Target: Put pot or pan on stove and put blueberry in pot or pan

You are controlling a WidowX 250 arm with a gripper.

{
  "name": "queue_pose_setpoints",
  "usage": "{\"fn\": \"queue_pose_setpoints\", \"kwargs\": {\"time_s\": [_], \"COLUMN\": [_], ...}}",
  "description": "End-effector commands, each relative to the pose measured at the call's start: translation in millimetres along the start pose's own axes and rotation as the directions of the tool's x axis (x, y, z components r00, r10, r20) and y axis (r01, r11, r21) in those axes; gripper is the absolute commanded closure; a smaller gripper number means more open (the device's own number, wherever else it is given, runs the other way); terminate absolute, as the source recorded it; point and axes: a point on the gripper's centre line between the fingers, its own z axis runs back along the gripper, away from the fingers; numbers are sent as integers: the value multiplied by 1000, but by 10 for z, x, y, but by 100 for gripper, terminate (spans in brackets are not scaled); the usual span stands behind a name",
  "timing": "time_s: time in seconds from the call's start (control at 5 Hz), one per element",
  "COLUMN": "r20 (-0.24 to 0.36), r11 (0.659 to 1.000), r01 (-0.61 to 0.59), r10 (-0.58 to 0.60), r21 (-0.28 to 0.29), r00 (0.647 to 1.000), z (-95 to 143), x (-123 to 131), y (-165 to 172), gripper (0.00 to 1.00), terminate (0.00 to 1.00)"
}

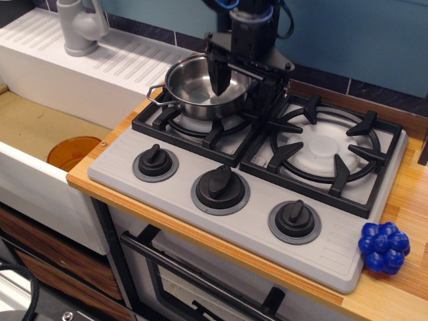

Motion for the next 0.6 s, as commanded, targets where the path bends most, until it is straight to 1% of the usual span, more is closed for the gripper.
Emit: {"fn": "queue_pose_setpoints", "kwargs": {"time_s": [0.0,0.2,0.4], "r20": [25,24,12], "r11": [999,999,999], "r01": [-35,-34,-34], "r10": [35,34,34], "r21": [-6,-11,3], "r00": [999,999,999], "z": [-109,-49,105], "x": [84,114,124], "y": [-115,-194,-322], "gripper": [100,100,100], "terminate": [0,0,0]}}
